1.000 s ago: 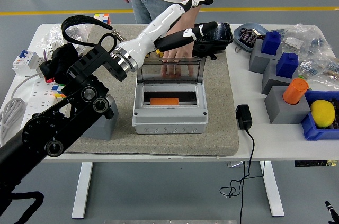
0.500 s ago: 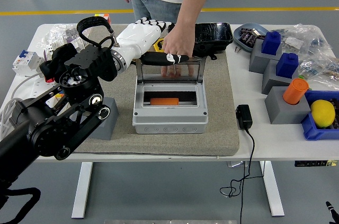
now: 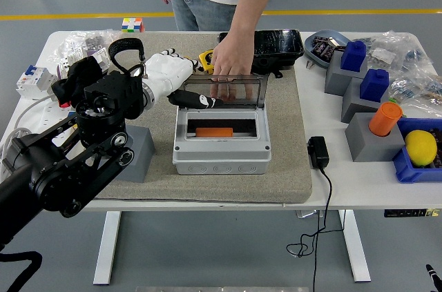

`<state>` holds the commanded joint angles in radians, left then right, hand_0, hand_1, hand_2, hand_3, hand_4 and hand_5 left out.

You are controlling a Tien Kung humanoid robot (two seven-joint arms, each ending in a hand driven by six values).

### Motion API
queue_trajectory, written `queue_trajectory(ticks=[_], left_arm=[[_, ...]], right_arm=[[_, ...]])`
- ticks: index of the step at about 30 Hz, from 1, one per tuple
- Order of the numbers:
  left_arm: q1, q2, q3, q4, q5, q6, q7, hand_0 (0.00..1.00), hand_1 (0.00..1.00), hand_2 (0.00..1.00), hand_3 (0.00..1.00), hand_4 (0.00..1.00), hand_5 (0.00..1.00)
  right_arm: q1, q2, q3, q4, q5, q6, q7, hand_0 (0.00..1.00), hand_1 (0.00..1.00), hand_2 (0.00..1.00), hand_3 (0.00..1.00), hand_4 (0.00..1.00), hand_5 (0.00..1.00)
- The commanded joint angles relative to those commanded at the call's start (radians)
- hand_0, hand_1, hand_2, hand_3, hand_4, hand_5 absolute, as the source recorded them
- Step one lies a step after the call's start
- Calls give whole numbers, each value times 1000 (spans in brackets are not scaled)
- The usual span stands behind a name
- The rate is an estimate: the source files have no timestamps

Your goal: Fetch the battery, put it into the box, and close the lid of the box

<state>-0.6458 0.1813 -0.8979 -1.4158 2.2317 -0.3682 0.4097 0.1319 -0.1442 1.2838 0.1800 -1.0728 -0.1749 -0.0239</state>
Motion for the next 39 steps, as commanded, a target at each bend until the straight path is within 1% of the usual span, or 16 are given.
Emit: queue_trajectory(ticks=[9,15,21,26,32,39], left_arm=[[4,26,21,-57,-56,-3,-11,998,857,790,778,998,998],[-2,49,71,-80,-91,-11,-13,998,854,787,775,998,998],[-13,59,97,-126,-105,-1,-22,998,854,783,772,998,998],[-22,74,136,-162,-122,0,-27,998,852,781,771,998,998],[-30,85,170,-187,-135,-3,-26,998,852,780,767,998,998],[-43,110,224,-226,-154,-7,-24,998,853,780,768,998,998]], right_arm=[[3,-2,6,0,-3,-1,-2,788,744,746,794,998,998],[4,-3,10,0,-3,-1,-1,788,744,746,794,998,998],[6,-4,9,0,-1,0,-1,789,745,746,794,998,998],[8,-6,12,0,0,-1,-1,788,744,746,795,998,998],[8,-6,13,0,-1,0,0,788,744,746,794,998,998],[9,-6,17,0,-1,0,0,788,744,746,794,998,998]])
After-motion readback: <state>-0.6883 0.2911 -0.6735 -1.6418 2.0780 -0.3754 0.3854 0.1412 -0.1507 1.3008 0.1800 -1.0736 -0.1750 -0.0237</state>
